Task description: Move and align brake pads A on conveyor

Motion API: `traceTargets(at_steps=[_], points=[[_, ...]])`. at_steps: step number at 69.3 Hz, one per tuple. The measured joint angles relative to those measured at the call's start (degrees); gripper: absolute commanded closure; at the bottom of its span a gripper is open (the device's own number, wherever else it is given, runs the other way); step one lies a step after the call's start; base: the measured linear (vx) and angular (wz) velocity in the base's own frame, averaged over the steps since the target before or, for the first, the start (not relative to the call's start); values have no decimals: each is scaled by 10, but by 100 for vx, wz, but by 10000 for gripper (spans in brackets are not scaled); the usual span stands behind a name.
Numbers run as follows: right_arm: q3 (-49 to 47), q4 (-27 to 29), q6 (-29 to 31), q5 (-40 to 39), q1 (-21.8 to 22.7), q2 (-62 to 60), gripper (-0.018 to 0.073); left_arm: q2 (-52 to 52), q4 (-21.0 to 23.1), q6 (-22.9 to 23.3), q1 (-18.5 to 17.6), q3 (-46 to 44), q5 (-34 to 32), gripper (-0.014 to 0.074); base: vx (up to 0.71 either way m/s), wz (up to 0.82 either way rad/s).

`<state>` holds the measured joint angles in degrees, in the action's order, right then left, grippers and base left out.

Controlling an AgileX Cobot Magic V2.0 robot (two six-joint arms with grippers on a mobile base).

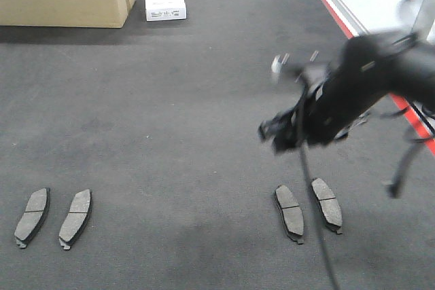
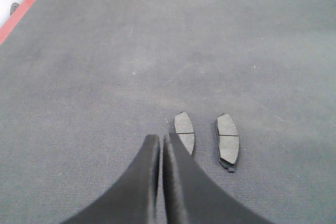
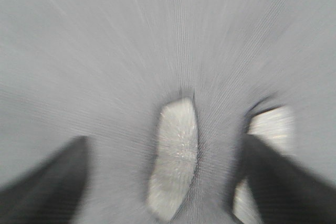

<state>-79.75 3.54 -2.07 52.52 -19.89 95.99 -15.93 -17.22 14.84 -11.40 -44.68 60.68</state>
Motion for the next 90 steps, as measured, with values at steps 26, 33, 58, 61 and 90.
traceTargets(at_steps=[26,33,58,61,90], points=[[0,-54,0,25,0,-247,567,0,0,0,0,0,0,603,0,0],[0,-70,0,49,0,-306,567,0,0,0,0,0,0,603,0,0],[99,-103,0,31,0,-518,567,0,0,0,0,0,0,603,0,0],[127,-103,0,18,0,-548,567,0,0,0,0,0,0,603,0,0],[250,-97,0,13,0,-702,566,0,0,0,0,0,0,603,0,0]])
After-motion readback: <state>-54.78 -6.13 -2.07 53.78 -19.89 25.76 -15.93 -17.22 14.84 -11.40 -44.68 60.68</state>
